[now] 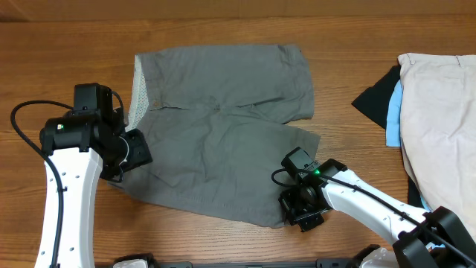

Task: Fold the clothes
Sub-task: 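Pinch the bottom leg corners with both grippers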

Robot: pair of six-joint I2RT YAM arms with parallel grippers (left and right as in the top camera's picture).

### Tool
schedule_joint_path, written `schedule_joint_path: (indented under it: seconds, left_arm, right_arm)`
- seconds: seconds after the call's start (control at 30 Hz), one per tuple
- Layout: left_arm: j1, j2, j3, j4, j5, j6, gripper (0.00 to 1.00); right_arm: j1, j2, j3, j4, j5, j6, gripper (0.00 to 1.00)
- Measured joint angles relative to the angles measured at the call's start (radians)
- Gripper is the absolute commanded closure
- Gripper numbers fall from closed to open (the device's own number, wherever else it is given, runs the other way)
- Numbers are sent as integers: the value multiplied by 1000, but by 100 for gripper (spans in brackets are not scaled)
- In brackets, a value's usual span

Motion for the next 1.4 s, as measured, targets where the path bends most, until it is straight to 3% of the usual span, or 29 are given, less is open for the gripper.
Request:
schedule_joint_path:
  seconds: [0.4, 0.87, 1.4]
  left_arm:
    - [11, 2, -220, 136, -8, -98, 38]
    - [215, 3, -342, 293, -115, -196, 28]
    - [263, 4, -530, 576, -126, -270, 27]
  right_arm:
    - [0, 0, 0, -3, 1, -4, 96]
    - [-5, 0, 0, -4, 1, -4, 96]
    - [-5, 0, 0, -4, 1, -4, 96]
